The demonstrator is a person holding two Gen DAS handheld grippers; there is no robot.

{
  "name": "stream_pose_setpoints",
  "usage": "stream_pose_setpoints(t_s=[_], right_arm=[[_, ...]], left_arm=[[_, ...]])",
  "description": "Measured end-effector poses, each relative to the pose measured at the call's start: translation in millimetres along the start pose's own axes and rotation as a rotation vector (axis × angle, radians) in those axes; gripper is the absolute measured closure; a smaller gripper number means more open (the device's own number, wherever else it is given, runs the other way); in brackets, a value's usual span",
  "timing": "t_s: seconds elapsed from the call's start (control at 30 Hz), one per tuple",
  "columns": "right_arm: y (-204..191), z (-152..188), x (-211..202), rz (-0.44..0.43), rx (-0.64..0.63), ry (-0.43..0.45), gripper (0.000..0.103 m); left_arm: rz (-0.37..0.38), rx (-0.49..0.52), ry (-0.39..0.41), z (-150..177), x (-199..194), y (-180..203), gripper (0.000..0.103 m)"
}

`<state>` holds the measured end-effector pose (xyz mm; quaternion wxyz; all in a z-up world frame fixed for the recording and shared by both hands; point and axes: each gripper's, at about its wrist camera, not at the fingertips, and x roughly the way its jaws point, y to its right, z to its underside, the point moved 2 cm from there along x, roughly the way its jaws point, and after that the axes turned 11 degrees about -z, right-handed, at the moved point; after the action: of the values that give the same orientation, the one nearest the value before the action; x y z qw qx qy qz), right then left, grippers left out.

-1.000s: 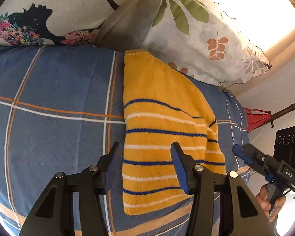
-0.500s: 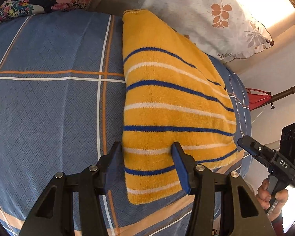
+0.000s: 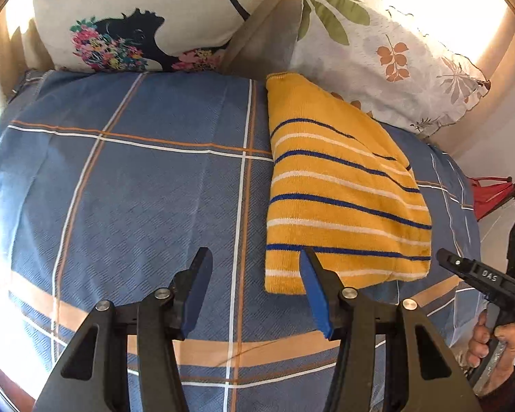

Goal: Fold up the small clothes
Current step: 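Open both grippers and lift them away from the folded sweater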

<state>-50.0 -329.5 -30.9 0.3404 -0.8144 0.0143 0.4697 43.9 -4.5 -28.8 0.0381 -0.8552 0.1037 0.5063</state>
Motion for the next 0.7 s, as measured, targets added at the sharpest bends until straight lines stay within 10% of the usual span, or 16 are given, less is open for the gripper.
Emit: stream_pose_setpoints(t_s=[0.3,0.7], right_arm=[[-29,41,-19,-0.002,-0.12,-0.011,0.05],[-43,78,-23,0.04,-0.232,-0.032,0.047]], left_arm=[[-0.137,0.069,0.161,24,-58,36,0.041],[-0.158,0.13,0.176,49,-73,61,0.039]])
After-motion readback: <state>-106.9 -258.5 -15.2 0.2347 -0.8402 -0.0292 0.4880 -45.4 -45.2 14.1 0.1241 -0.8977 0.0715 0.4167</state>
